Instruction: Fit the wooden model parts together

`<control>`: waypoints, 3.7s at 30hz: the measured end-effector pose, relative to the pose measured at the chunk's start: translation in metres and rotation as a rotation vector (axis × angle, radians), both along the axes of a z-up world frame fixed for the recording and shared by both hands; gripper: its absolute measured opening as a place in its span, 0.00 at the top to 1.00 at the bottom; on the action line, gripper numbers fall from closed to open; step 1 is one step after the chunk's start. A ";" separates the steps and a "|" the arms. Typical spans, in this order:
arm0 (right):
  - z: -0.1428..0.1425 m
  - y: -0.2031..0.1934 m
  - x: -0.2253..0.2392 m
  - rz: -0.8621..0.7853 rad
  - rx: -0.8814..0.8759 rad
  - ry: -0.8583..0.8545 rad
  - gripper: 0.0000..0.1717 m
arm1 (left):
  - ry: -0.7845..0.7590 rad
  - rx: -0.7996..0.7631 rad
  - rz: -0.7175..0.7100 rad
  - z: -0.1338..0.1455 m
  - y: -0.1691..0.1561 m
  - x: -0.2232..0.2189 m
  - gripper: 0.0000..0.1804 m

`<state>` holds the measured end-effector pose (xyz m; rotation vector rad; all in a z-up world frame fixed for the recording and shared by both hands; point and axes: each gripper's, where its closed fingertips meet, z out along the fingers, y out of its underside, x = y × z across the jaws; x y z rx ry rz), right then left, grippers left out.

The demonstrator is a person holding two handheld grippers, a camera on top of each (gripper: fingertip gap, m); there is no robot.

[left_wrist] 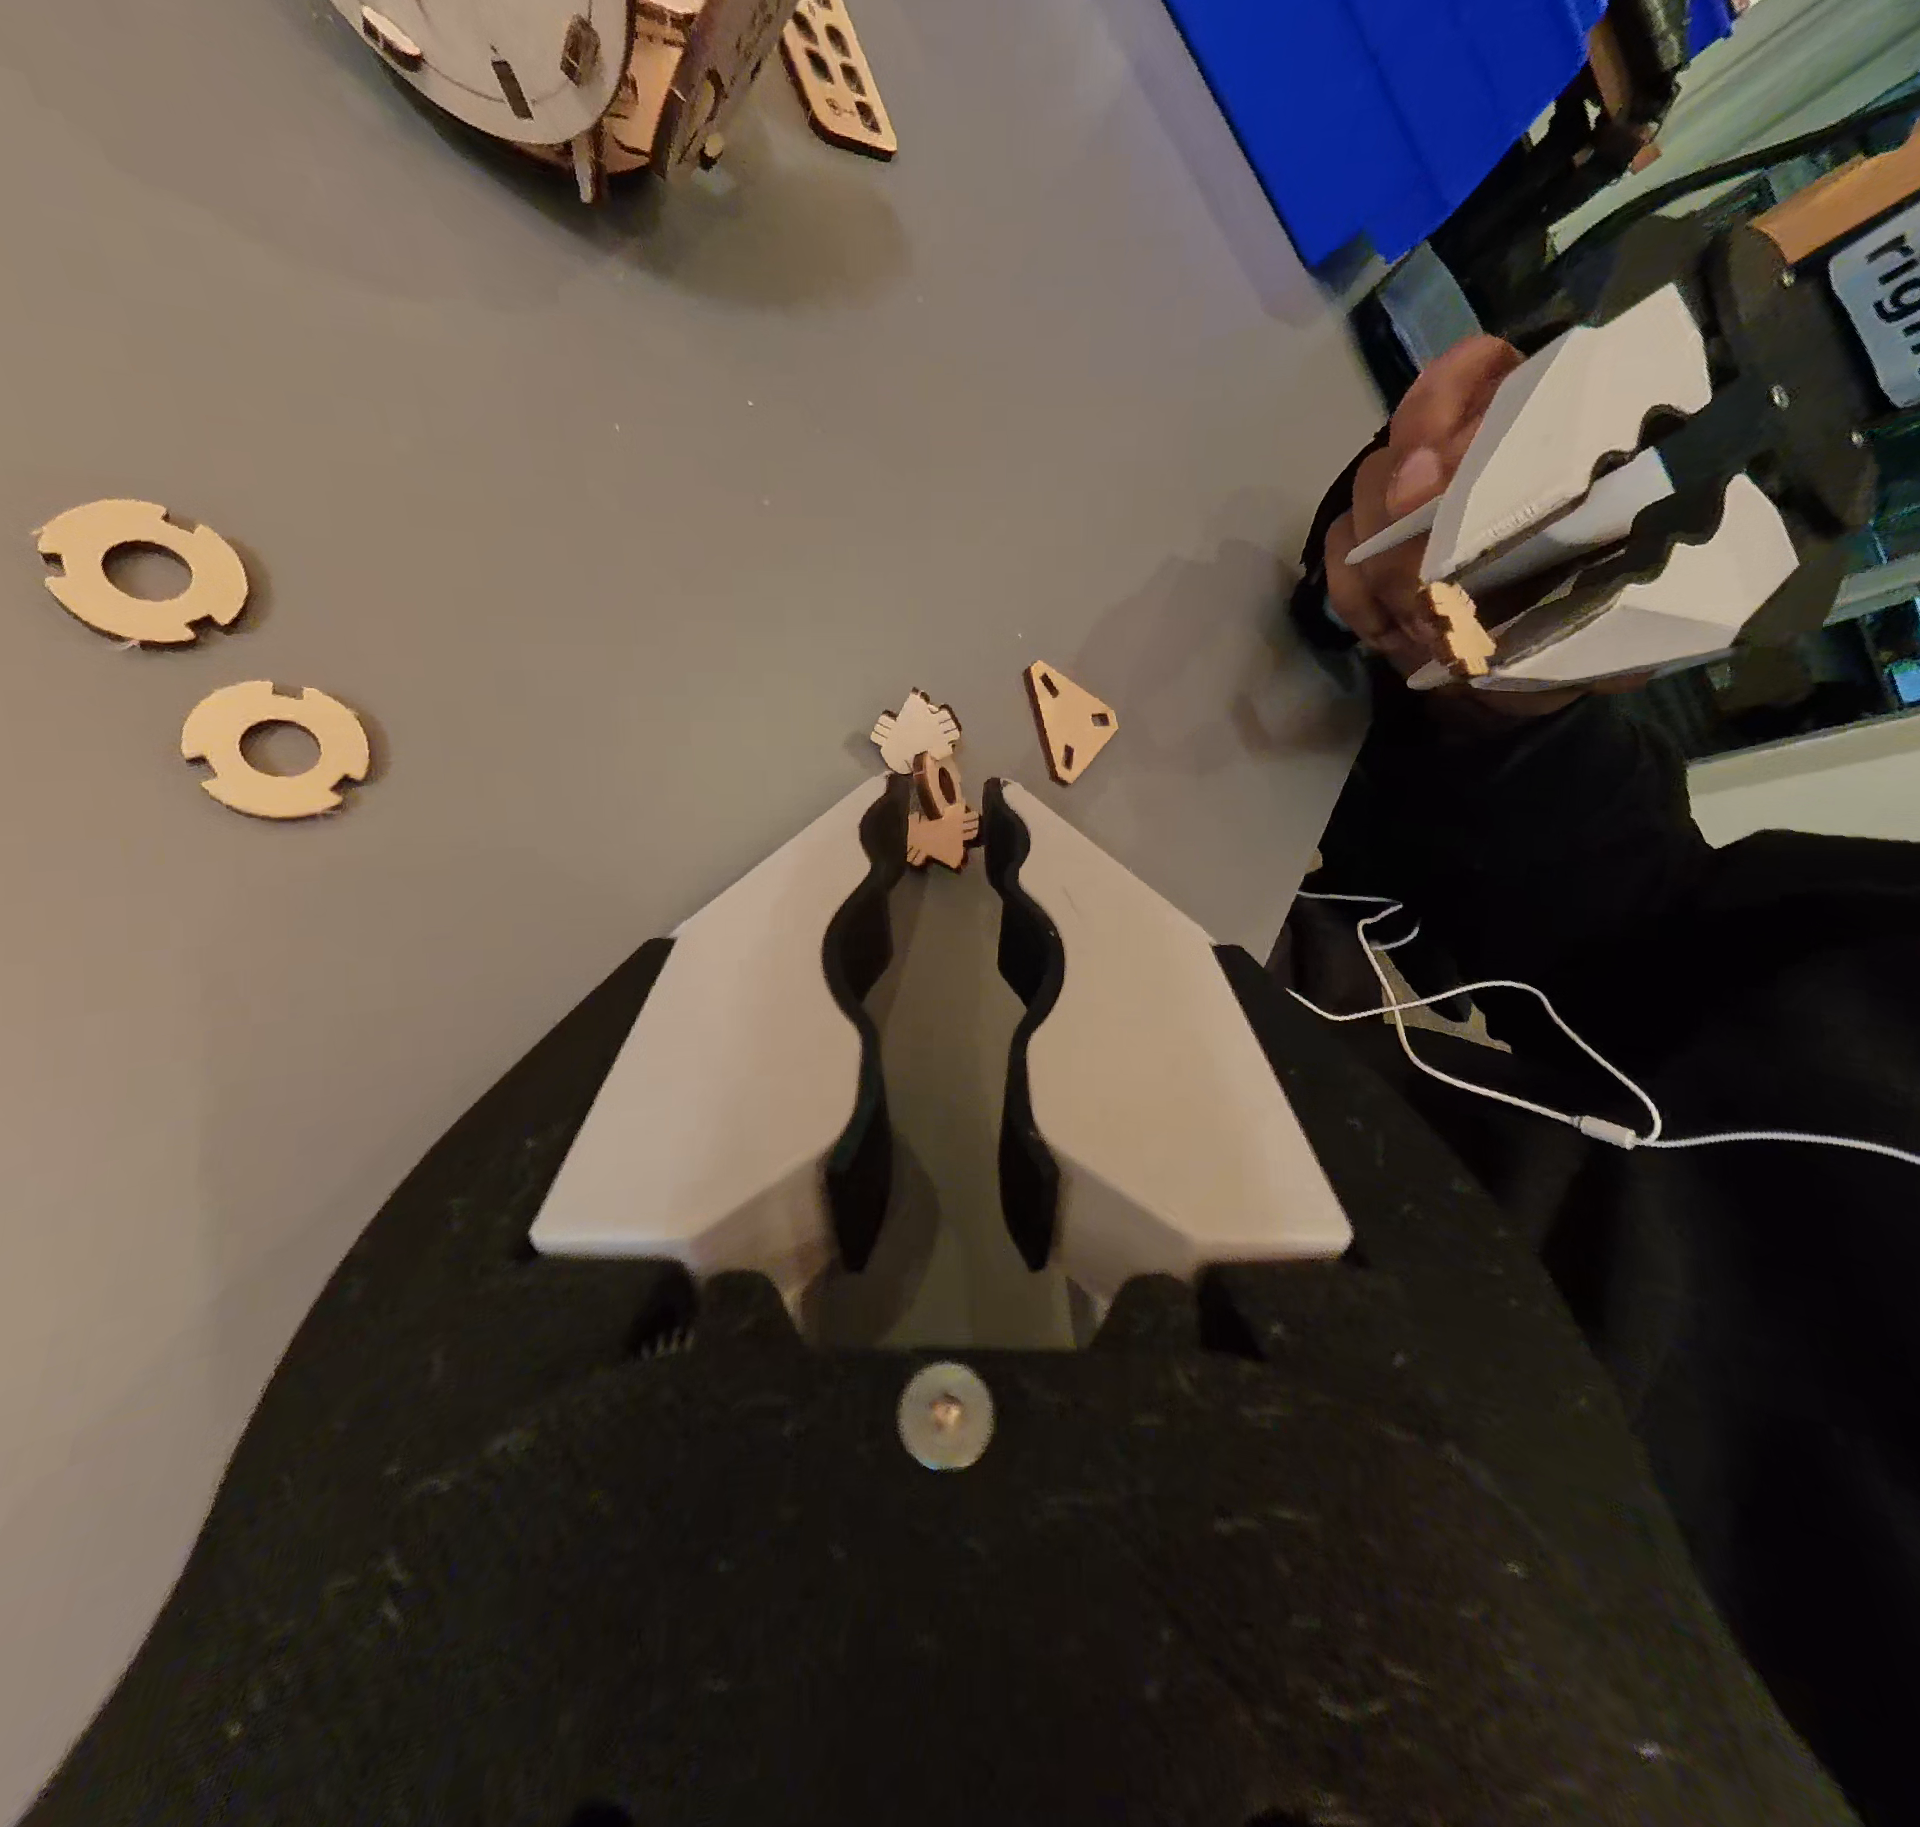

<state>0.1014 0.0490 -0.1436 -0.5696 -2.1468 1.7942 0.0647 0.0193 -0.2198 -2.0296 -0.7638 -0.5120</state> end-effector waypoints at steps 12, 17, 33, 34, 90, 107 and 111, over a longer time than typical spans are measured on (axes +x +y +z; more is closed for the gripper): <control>0.000 0.000 0.000 -0.008 0.003 0.007 0.93 | -0.068 0.035 -0.079 0.009 0.010 0.010 1.00; 0.001 0.002 -0.002 -0.014 -0.010 -0.005 0.93 | -0.045 0.163 -0.087 0.029 0.010 0.012 0.99; 0.031 -0.014 -0.013 0.043 -0.524 -0.326 0.93 | -0.193 0.864 -0.024 0.113 -0.004 0.010 1.00; 0.032 -0.014 -0.013 0.052 -0.542 -0.347 0.93 | -0.176 0.864 -0.026 0.114 -0.003 0.011 1.00; 0.035 -0.024 -0.006 0.107 -0.820 -0.566 0.93 | 0.023 0.905 -0.009 0.120 -0.001 0.023 1.00; 0.043 -0.025 -0.013 0.136 -1.039 -0.628 0.93 | -0.010 0.979 0.129 0.126 -0.005 0.019 0.99; 0.043 -0.035 -0.012 0.115 -0.954 -0.594 0.93 | 0.013 1.010 0.143 0.129 -0.014 0.017 0.99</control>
